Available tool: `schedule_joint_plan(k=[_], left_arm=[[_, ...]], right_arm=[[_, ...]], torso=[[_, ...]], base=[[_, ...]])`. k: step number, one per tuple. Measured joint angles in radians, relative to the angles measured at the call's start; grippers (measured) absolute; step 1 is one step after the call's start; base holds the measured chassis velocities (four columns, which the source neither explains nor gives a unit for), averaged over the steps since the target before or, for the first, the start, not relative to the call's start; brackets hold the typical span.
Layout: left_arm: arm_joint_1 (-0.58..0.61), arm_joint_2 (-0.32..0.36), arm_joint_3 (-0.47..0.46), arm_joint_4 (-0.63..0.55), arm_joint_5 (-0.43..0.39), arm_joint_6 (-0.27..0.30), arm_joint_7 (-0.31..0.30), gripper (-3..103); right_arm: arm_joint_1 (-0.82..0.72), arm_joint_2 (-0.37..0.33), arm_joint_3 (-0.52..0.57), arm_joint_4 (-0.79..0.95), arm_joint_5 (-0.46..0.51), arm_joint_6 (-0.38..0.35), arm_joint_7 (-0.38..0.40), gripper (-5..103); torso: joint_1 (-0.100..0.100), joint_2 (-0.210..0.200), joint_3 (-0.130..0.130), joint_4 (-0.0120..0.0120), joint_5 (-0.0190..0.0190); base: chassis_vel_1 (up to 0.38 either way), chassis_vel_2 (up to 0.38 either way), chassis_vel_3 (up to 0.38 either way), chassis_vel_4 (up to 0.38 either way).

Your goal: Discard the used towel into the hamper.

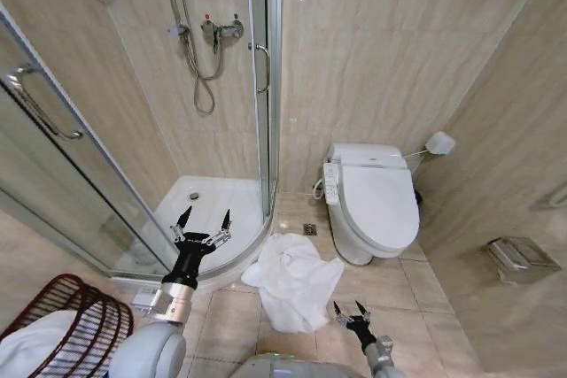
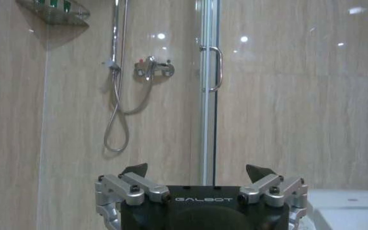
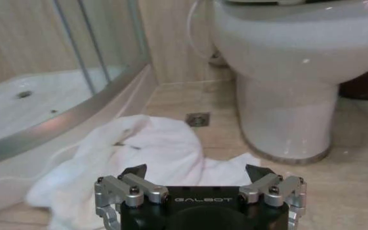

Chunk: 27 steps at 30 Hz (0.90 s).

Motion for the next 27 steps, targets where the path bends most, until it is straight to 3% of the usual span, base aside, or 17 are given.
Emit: schedule_joint_plan(k=[27], left_arm=[[0.0, 0.0, 0.0, 0.0, 0.0, 0.0, 0.0, 100]], right_arm=[[0.117, -0.053, -0.004, -0.13, -0.011, 0.055, -0.007, 100]], torso=[[-0.049, -0.113, -0.064, 0.0001, -0.0001]], base=[[0.026, 0.022, 0.028, 0.021]])
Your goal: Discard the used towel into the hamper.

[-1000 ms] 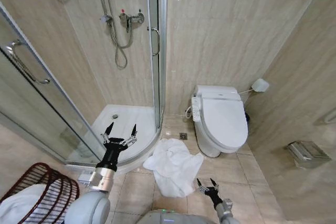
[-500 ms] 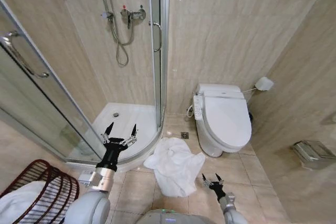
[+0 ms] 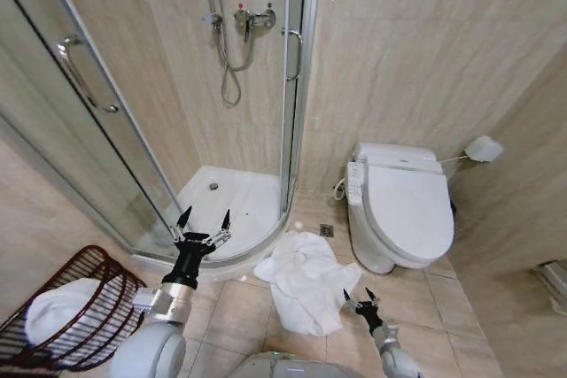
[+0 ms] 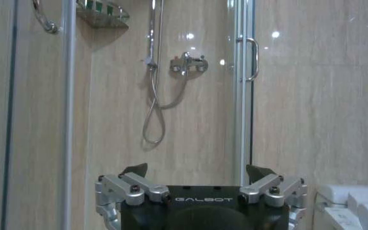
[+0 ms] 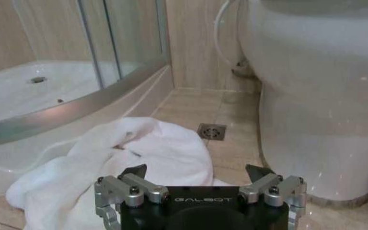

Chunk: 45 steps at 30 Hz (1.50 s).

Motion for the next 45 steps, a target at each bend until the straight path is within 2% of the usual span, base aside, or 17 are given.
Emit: schedule_joint_plan(k=[11, 18, 22, 27, 30, 35, 37, 45], left_arm=[[0.0, 0.0, 0.0, 0.0, 0.0, 0.0, 0.0, 100], [0.0, 0.0, 0.0, 0.0, 0.0, 0.0, 0.0, 100], [0.0, 0.0, 0.0, 0.0, 0.0, 0.0, 0.0, 100], [0.0, 0.0, 0.0, 0.0, 0.0, 0.0, 0.0, 100], [0.0, 0.0, 0.0, 0.0, 0.0, 0.0, 0.0, 100], [0.0, 0.0, 0.0, 0.0, 0.0, 0.0, 0.0, 100], [0.0, 0.0, 0.0, 0.0, 0.0, 0.0, 0.0, 100], [0.0, 0.0, 0.0, 0.0, 0.0, 0.0, 0.0, 100]], right_arm=[[0.016, -0.007, 0.002, -0.043, -0.004, 0.016, -0.009, 100], [0.091, -0.031, 0.011, -0.105, 0.022, 0.026, 0.007, 100], [0.108, -0.016, 0.013, -0.099, 0.016, 0.031, 0.019, 100], [0.123, 0.008, 0.013, -0.105, -0.027, 0.05, 0.033, 100], [0.16, 0.008, 0.016, -0.178, -0.117, 0.113, 0.038, 100], [0.207, -0.01, 0.017, -0.263, -0.15, 0.153, 0.034, 100], [0.244, -0.023, 0.021, -0.328, -0.2, 0.191, 0.033, 100], [0.299, -0.033, 0.017, -0.365, -0.236, 0.214, -0.002, 100]], torso=[[-0.018, -0.039, -0.021, 0.0, 0.0], [-0.031, -0.073, -0.041, 0.0001, -0.0003], [-0.039, -0.09, -0.051, -0.0001, 0.0001], [-0.044, -0.105, -0.06, 0.0002, 0.0005], [-0.052, -0.123, -0.071, 0.0, 0.0003], [-0.058, -0.139, -0.082, 0.0, -0.0002], [-0.063, -0.151, -0.088, 0.0, 0.0], [-0.075, -0.181, -0.106, 0.0, 0.0001]], base=[[0.0, 0.0, 0.0, 0.0], [0.0, 0.0, 0.0, 0.0], [0.0, 0.0, 0.0, 0.0], [0.0, 0.0, 0.0, 0.0], [0.0, 0.0, 0.0, 0.0], [0.0, 0.0, 0.0, 0.0], [0.0, 0.0, 0.0, 0.0], [0.0, 0.0, 0.0, 0.0]])
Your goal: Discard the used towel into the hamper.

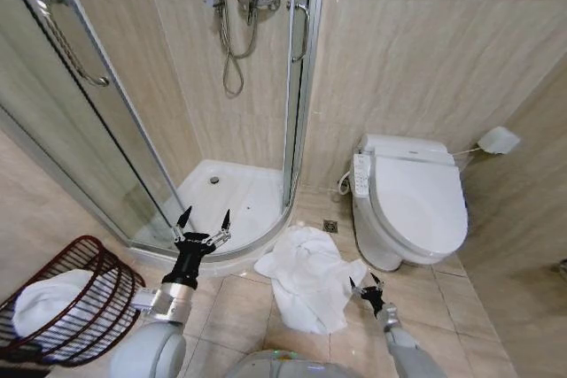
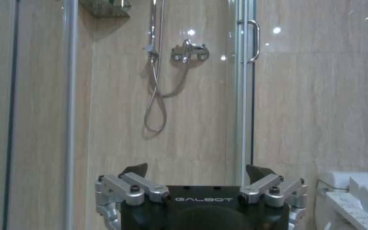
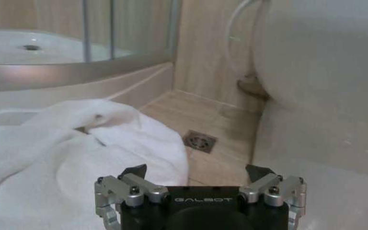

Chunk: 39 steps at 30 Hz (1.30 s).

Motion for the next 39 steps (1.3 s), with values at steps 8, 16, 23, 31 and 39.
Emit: schedule_joint_plan(k=[8, 16, 23, 31, 39], left_arm=[[0.0, 0.0, 0.0, 0.0, 0.0, 0.0, 0.0, 100], [0.0, 0.0, 0.0, 0.0, 0.0, 0.0, 0.0, 100], [0.0, 0.0, 0.0, 0.0, 0.0, 0.0, 0.0, 100], [0.0, 0.0, 0.0, 0.0, 0.0, 0.0, 0.0, 100], [0.0, 0.0, 0.0, 0.0, 0.0, 0.0, 0.0, 100]], right_arm=[[0.042, 0.022, -0.008, -0.011, -0.038, 0.023, -0.024, 100], [0.074, 0.02, -0.014, -0.036, -0.038, 0.01, -0.034, 100], [0.09, 0.023, -0.014, -0.063, -0.013, -0.014, -0.047, 100], [0.099, 0.015, -0.009, -0.133, 0.029, -0.098, -0.036, 100], [0.109, 0.008, -0.002, -0.158, 0.025, -0.112, -0.035, 100]], torso=[[-0.014, -0.037, -0.022, 0.0, 0.0001], [-0.027, -0.068, -0.041, 0.0001, 0.0], [-0.035, -0.092, -0.057, 0.0002, 0.0], [-0.045, -0.117, -0.073, 0.0, -0.0001], [-0.049, -0.13, -0.081, 0.0002, 0.0]], base=[[0.014, 0.024, 0.027, 0.017], [0.075, 0.065, 0.062, 0.059], [0.077, 0.076, 0.069, 0.058], [0.008, 0.004, 0.007, 0.004], [0.0, 0.0, 0.0, 0.0]])
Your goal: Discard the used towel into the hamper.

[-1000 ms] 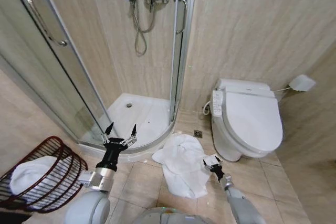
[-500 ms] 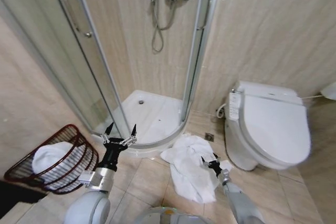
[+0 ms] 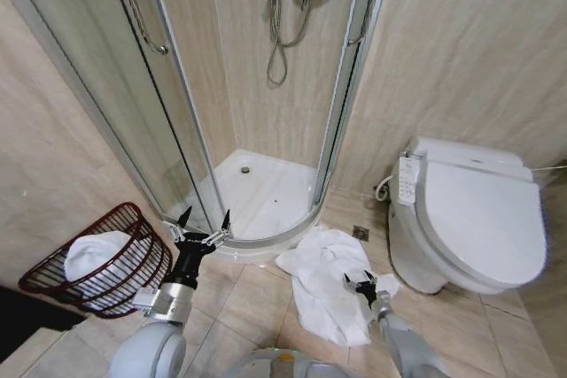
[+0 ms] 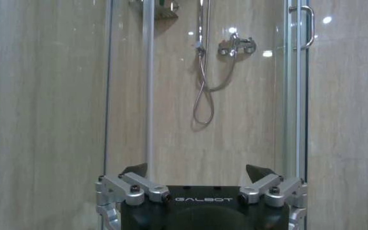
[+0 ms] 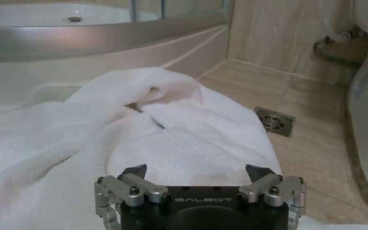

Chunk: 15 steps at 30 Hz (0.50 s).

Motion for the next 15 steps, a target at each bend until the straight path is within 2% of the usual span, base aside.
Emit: schedule_joint_plan(k=[6, 15], left_arm=[[0.0, 0.0, 0.0, 0.0, 0.0, 0.0, 0.0, 100], [0.0, 0.0, 0.0, 0.0, 0.0, 0.0, 0.0, 100]], right_arm=[[0.007, -0.004, 0.001, -0.009, -0.001, 0.0, -0.008, 100], [0.014, -0.013, 0.002, -0.022, -0.001, 0.0, -0.014, 100]], torso=[[-0.004, -0.01, -0.005, 0.0, -0.0001], [-0.019, -0.049, -0.03, 0.0, -0.0001]], base=[[0.0, 0.0, 0.0, 0.0], [0.0, 0.0, 0.0, 0.0]])
